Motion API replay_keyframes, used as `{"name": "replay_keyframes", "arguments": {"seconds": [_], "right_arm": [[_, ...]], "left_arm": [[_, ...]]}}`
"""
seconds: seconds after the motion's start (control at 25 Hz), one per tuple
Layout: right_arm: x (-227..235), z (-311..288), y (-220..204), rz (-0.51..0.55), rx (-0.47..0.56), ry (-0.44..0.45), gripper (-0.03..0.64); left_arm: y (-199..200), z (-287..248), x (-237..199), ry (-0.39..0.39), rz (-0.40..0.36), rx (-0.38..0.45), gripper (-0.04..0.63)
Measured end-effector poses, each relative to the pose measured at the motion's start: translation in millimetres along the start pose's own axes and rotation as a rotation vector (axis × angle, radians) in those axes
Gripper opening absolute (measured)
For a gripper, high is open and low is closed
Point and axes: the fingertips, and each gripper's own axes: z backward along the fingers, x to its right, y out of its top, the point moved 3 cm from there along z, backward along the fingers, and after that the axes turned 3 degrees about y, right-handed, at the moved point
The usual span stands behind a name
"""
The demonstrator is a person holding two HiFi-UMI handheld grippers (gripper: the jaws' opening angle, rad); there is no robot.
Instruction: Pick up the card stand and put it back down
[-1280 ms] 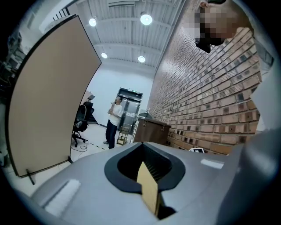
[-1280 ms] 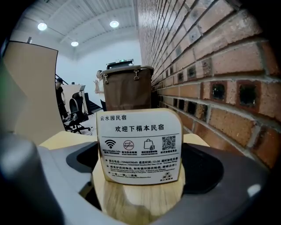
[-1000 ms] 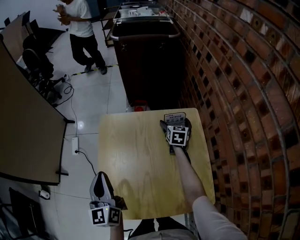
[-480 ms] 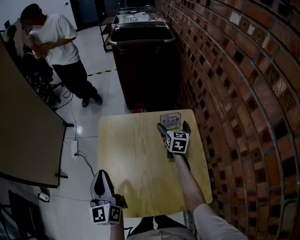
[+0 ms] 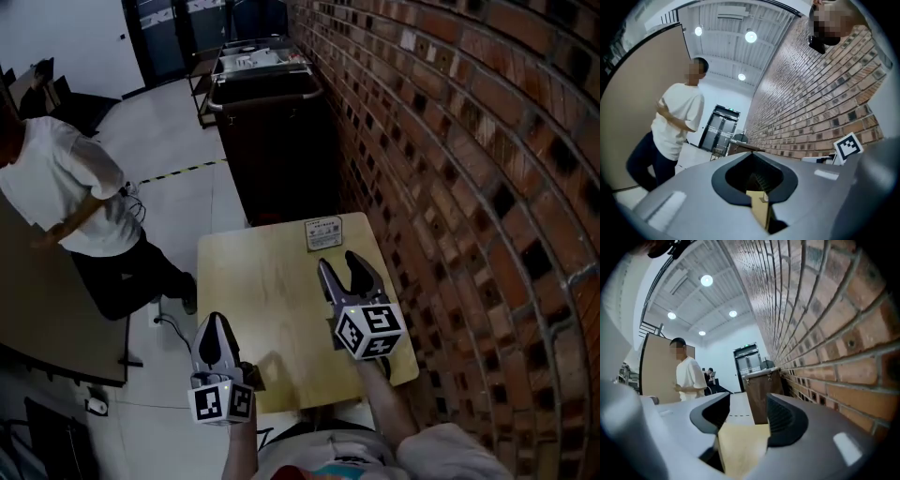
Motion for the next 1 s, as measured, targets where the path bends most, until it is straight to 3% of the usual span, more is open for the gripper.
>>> {"name": "replay_keyframes", "arguments": {"seconds": [0.16,0.44,0.68,0.84,1.0], "right_arm": [[-23.0,45.6,4.5,0.060,-0.011,0.037,0.004],[-43.8,110.8,2.9,-0.023,0.070,0.064,0.000],[-50.2,117.6,1.4,0.042,0.059,0.073,0.000],[-60.5,124.2,-0.2,0.061,0.049,0.075,0.000],[-69.7,116.5,4.3,0.065,0.067,0.100,0.000]], "left_arm": [[21.7,9.2,20.2,-0.048,-0.051,0.062,0.006],[19.7,19.6,41.4,-0.101,-0.077,0.067,0.006],[12.2,22.2,49.3,-0.157,-0.092,0.055,0.006],[13.1,34.2,43.3,-0.146,-0.082,0.027,0.006],[22.2,36.0,31.0,-0.115,-0.084,0.051,0.006]]}}
